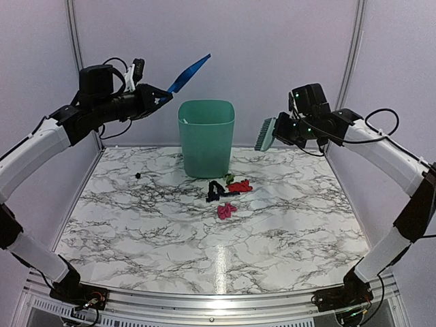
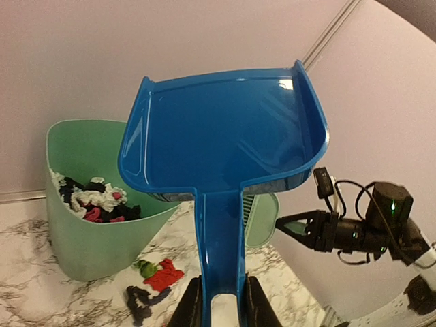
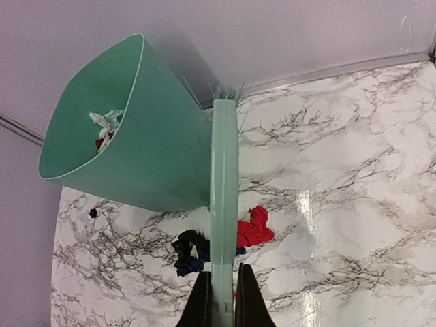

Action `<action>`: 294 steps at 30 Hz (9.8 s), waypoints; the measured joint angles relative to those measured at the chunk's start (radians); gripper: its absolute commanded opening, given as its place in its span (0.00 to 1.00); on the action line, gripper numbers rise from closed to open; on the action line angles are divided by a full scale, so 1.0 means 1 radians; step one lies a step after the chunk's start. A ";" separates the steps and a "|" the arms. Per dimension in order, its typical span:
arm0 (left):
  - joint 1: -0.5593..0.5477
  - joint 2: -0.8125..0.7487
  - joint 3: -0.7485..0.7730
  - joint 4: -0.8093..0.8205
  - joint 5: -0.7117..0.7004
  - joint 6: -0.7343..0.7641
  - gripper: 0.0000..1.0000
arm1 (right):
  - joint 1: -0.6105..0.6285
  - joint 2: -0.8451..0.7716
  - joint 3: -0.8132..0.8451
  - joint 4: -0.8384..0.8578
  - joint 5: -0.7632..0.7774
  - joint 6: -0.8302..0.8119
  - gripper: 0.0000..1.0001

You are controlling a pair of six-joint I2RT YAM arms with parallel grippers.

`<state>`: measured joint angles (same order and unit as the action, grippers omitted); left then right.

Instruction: Sweep away the paper scraps from the table

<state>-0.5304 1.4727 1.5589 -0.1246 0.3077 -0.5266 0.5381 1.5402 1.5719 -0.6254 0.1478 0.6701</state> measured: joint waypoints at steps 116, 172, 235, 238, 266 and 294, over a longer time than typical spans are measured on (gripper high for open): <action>-0.371 0.063 -0.624 -0.202 -0.178 0.847 0.00 | 0.149 0.462 0.181 -0.475 0.114 -0.735 0.00; -0.355 0.030 -0.555 -0.136 -0.298 0.735 0.00 | 0.278 0.328 0.199 -0.386 -0.200 -0.411 0.00; -0.290 0.048 -0.079 -0.195 -0.492 0.770 0.00 | 0.284 0.294 0.657 -0.326 0.010 -0.404 0.00; -0.273 0.081 -0.047 -0.195 -0.482 0.769 0.00 | 0.284 0.305 0.658 -0.301 0.047 -0.404 0.00; -0.112 0.393 0.243 -0.148 -0.361 0.555 0.00 | 0.150 0.417 0.709 -0.037 0.078 -0.454 0.00; -0.038 0.468 0.346 -0.153 -0.132 -0.077 0.00 | 0.148 0.192 0.476 0.177 0.251 -0.494 0.00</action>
<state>-0.5682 1.9408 1.9049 -0.2771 0.1757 -0.6041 0.6861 1.7325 2.0480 -0.4484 0.3985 0.1761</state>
